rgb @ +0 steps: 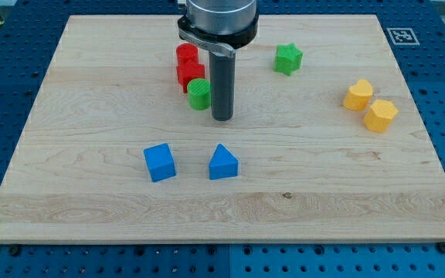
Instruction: Slide the green circle slightly up
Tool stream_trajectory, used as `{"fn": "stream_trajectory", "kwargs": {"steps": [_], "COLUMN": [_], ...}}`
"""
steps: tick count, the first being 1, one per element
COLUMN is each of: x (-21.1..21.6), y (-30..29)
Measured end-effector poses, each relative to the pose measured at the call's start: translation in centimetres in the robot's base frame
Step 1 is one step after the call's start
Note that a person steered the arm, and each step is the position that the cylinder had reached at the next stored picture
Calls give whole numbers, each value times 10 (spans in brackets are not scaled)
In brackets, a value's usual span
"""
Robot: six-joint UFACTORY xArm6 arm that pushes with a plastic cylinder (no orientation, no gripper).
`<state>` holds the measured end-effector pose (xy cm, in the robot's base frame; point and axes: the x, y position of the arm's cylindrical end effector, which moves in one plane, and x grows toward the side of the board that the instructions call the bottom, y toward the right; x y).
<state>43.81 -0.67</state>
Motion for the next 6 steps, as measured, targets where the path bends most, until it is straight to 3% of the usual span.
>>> {"fn": "stream_trajectory", "kwargs": {"steps": [2, 3, 4, 6], "x": [-1, 0, 27, -14], "y": [-38, -34, 10, 7]}}
